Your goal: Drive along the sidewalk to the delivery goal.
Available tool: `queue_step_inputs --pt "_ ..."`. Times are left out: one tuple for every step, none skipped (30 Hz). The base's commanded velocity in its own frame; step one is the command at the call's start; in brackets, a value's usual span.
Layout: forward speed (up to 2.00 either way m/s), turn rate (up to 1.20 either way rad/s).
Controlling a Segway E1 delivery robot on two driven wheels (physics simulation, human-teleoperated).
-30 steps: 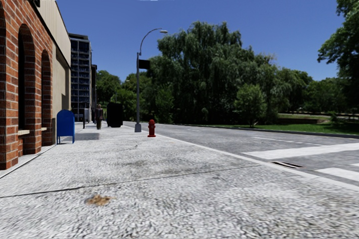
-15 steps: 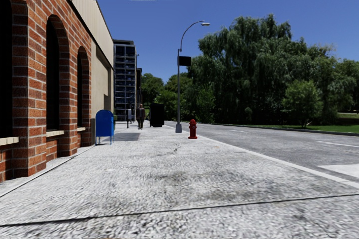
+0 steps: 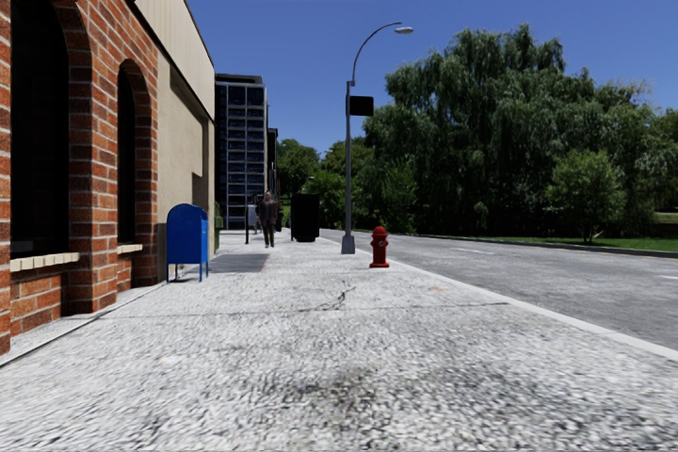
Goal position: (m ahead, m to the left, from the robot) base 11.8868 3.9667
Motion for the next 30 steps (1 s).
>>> queue_step_inputs --pt "1.77 0.00" --pt "2.00 0.00" --pt "2.00 0.00" --pt "2.00 0.00" --pt "2.00 0.00" --pt "2.00 0.00" --pt "2.00 0.00" --pt "2.00 0.00" --pt "2.00 0.00" --pt "2.00 0.00" --pt "2.00 0.00" --pt "2.00 0.00" --pt "2.00 0.00" --pt "2.00 0.00" --pt "2.00 0.00" --pt "2.00 0.00" --pt "2.00 0.00" --pt "2.00 0.00" --pt "2.00 0.00" --pt "2.00 0.00" --pt "2.00 0.00" --pt "2.00 0.01" --pt "2.00 0.01" --pt "2.00 0.07" --pt "2.00 0.14" --pt "2.00 0.16" --pt "2.00 0.18" --pt "2.00 0.18" --pt "2.00 0.24" --pt "2.00 0.29"
